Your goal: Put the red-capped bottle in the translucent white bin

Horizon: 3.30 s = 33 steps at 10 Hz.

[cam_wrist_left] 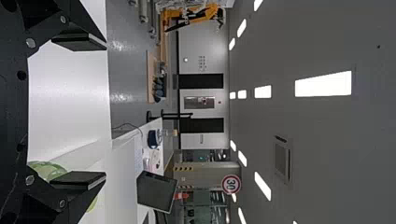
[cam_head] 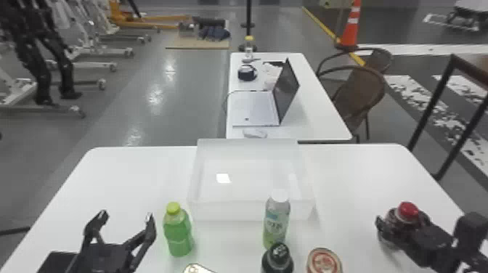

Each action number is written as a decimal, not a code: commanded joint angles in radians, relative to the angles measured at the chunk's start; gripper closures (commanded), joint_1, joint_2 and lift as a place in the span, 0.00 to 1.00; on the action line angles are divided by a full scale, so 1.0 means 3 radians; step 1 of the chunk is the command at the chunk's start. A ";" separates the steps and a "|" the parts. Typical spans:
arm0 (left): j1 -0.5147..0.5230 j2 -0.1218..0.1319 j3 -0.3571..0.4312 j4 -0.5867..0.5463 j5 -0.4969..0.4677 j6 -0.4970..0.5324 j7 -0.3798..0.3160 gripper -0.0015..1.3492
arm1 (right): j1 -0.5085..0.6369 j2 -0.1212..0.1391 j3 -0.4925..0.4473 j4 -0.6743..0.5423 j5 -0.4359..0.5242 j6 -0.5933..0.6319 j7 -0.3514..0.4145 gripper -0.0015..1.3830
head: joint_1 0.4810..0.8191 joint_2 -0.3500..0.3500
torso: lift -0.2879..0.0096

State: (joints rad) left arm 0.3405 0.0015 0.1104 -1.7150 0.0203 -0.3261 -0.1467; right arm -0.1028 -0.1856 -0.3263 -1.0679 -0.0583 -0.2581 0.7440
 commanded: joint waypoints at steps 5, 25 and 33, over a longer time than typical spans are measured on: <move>-0.0005 -0.0014 -0.0005 0.0010 0.0004 -0.0012 -0.0002 0.22 | 0.0056 -0.0010 -0.0012 -0.0076 0.0010 0.0078 -0.0077 0.76 | 0.20 0.50 | 0.63; -0.0123 -0.0014 -0.0118 0.0133 0.0030 -0.0033 0.0003 0.22 | -0.1109 -0.0281 0.1671 -0.0091 -0.0879 0.0722 -0.0307 0.76 | 0.20 0.50 | 0.63; -0.0148 -0.0014 -0.0143 0.0179 0.0081 -0.0110 0.0008 0.22 | -0.1411 -0.0215 0.2269 0.0538 -0.1125 0.0461 -0.0307 0.76 | 0.20 0.50 | 0.63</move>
State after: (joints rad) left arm 0.2966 0.0015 0.0687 -1.6628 0.0437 -0.3558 -0.1441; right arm -0.5260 -0.2502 0.3508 -0.9168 -0.3951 -0.1155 0.6524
